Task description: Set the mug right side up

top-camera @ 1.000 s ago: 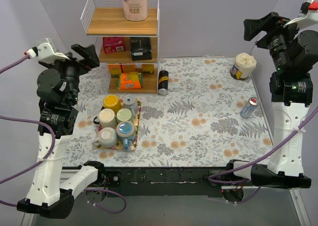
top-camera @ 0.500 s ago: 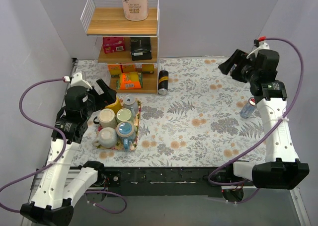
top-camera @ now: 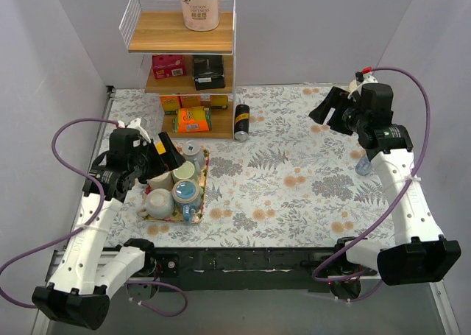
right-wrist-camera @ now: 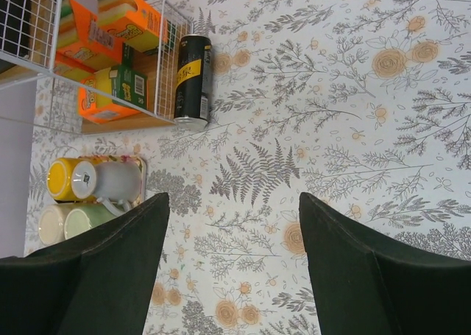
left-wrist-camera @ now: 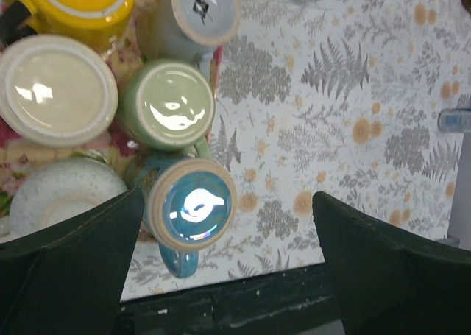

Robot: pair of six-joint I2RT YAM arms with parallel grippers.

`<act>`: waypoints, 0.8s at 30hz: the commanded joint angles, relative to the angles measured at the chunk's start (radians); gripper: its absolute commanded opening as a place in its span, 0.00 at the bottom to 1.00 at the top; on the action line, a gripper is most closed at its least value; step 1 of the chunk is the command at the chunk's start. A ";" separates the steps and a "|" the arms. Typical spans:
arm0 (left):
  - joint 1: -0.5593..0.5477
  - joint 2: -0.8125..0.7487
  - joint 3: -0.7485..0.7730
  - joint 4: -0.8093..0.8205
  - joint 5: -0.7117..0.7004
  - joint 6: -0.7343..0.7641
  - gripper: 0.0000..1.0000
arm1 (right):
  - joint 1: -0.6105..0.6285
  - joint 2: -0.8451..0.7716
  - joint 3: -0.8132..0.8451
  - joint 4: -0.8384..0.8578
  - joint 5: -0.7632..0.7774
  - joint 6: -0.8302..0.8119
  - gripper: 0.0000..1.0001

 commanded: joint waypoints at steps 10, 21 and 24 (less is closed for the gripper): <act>-0.018 -0.230 -0.118 -0.192 0.162 -0.103 0.98 | 0.045 0.010 -0.005 -0.006 0.053 0.018 0.78; -0.018 -0.235 -0.275 -0.168 0.118 -0.128 0.90 | 0.046 -0.002 -0.057 0.008 0.079 0.043 0.78; -0.024 -0.223 -0.293 -0.142 0.133 -0.114 0.89 | 0.046 0.001 -0.065 0.011 0.078 0.052 0.78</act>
